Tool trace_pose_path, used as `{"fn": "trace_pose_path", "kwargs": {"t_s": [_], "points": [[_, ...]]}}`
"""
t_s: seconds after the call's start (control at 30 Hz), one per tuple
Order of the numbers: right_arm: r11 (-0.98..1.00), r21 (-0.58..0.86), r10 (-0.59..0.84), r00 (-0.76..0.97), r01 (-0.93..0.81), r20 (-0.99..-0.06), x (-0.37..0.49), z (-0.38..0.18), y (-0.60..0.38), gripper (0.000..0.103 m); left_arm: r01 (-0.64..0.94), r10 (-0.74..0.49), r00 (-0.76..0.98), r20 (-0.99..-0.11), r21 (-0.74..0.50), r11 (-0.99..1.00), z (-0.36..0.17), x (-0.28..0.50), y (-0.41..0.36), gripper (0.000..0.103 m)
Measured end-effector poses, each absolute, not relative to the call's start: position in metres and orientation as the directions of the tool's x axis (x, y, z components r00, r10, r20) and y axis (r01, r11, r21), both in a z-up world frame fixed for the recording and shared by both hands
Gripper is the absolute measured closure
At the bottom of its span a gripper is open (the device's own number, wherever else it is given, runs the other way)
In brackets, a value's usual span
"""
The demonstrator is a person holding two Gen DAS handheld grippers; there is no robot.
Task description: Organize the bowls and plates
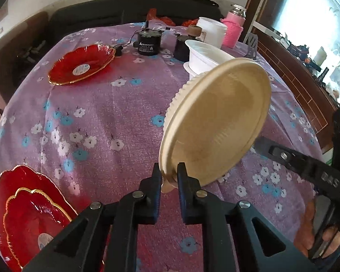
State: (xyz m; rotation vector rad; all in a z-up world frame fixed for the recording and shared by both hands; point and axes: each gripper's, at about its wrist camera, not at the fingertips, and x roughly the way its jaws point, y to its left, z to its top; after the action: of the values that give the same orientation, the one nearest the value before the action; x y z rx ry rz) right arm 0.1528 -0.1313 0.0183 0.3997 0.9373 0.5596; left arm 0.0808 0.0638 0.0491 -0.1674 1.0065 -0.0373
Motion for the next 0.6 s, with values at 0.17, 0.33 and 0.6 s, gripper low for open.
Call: {"fn": "trace_pose_path", "kwargs": {"t_s": [0.17, 0.33, 0.6], "points": [[0.801, 0.528, 0.597, 0.449, -0.284, -0.665, 0.168, 0.005, -0.12, 0.091, -0.045, -0.093, 0.553, -0.828, -0.141, 0.989, 0.049, 0.08, 0.065, 0.089], [0.788, 0.55, 0.612, 0.458, -0.278, -0.645, 0.14, 0.02, -0.133, 0.092, -0.006, -0.105, 0.594, -0.797, -0.135, 0.991, 0.064, 0.059, 0.063, 0.088], [0.761, 0.589, 0.648, 0.286, -0.272, -0.705, 0.062, 0.038, -0.152, 0.091, 0.084, -0.187, 0.525, -0.831, -0.168, 0.982, 0.057, 0.005, 0.055, 0.085]]}}
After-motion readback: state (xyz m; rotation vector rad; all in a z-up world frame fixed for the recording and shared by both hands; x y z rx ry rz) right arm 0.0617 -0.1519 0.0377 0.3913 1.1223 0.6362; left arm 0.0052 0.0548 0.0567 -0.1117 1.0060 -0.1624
